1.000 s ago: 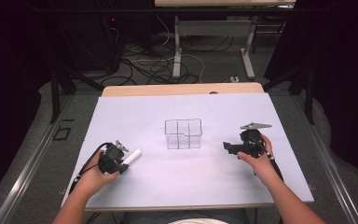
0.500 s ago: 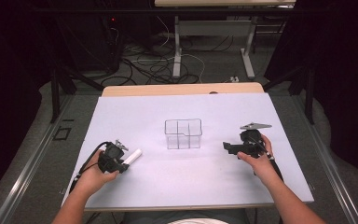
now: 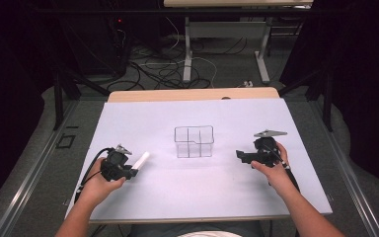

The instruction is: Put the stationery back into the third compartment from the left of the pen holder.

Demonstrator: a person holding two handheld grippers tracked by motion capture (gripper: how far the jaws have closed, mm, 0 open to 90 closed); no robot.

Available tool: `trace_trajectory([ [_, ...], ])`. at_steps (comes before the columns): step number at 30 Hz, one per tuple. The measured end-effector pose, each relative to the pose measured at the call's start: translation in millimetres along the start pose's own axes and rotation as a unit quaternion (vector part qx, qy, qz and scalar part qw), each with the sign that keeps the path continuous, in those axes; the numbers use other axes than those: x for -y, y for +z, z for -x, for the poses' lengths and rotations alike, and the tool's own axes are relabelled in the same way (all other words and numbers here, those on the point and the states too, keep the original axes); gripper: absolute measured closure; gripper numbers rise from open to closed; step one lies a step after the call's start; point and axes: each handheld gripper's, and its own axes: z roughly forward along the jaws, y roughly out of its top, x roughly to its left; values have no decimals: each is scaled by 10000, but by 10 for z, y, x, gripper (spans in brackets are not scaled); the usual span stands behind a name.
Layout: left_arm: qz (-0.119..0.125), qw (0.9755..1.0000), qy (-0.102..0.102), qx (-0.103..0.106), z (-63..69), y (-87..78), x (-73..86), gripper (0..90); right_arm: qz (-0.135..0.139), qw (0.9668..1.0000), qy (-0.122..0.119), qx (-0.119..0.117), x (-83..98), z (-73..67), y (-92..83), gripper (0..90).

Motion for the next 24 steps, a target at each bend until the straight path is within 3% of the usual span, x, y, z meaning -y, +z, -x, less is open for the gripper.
trace_trajectory([
  [6,396,9989,-266,30,21,-85,-8,715,4,10000,-14,13,-1,-8,-2,152],
  [9,535,9973,-497,-4,49,-108,-8,715,12,10000,-1,29,0,-10,-3,153],
  [14,766,9955,-552,41,51,-151,-14,715,39,10000,20,14,-8,-22,-9,150],
  [24,1422,9872,-725,25,101,-220,-29,715,96,9999,80,29,-16,-40,-20,143],
])
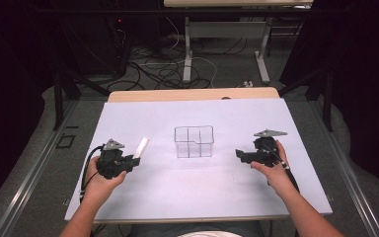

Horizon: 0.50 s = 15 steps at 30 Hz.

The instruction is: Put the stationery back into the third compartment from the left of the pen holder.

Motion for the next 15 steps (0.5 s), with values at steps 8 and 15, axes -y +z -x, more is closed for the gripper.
trace_trajectory([
  [8,414,9991,-49,-8,62,-12,-48,715,192,9996,147,-133,-35,-69,-30,133],
  [15,678,9977,-15,34,135,29,-102,715,325,9986,218,-352,-74,-171,-62,141],
])
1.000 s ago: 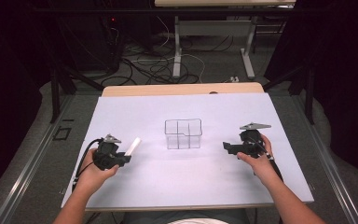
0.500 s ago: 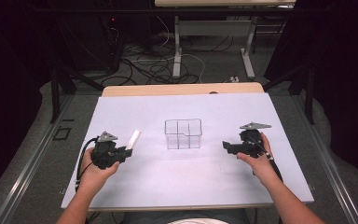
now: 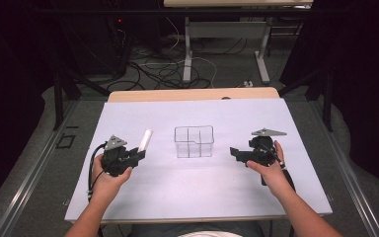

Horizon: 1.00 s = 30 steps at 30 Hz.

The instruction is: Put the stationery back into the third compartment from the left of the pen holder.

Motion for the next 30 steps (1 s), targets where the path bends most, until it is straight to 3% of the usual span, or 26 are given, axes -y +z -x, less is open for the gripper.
trace_trajectory([
  [8,289,9995,28,78,152,64,-90,714,323,9984,286,-361,-92,-123,-59,147],
  [19,569,9983,-6,103,348,158,-203,714,228,9971,421,-597,-184,-292,-30,174],
  [21,576,9983,1,114,361,164,-213,714,222,9968,447,-629,-206,-317,-32,224],
  [23,627,9980,-15,125,410,195,-227,714,232,9957,578,-683,-231,-346,-26,226],
  [30,669,9976,-66,170,484,261,-228,715,244,9949,625,-749,-299,-440,-1,236],
])
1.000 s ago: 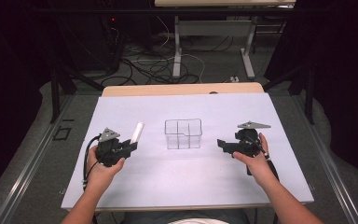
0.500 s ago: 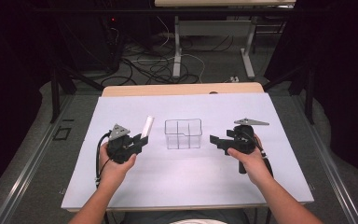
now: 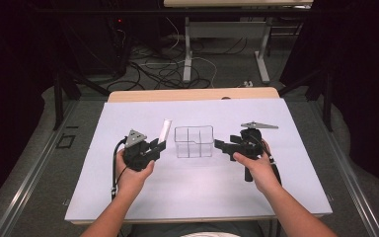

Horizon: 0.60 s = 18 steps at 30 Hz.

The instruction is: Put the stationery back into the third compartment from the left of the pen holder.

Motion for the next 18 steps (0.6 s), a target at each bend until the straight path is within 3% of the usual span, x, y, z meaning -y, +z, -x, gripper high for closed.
trace_trajectory([
  [3,58,10000,24,75,37,31,11,715,-6,10000,39,-48,1,-34,38,282],
  [8,79,9996,6,261,87,57,52,715,-23,9993,196,-329,26,-74,86,347],
  [9,96,9994,-97,329,99,63,63,715,-58,9989,261,-388,33,-94,97,356],
  [13,49,9986,-182,488,128,79,113,715,-76,9973,365,-628,106,-126,117,397],
  [16,3,9976,-262,648,171,104,150,715,-82,9974,327,-630,167,-136,118,405],
  [18,-9,9975,-163,681,206,118,164,715,-63,9971,380,-659,199,-143,112,406],
])
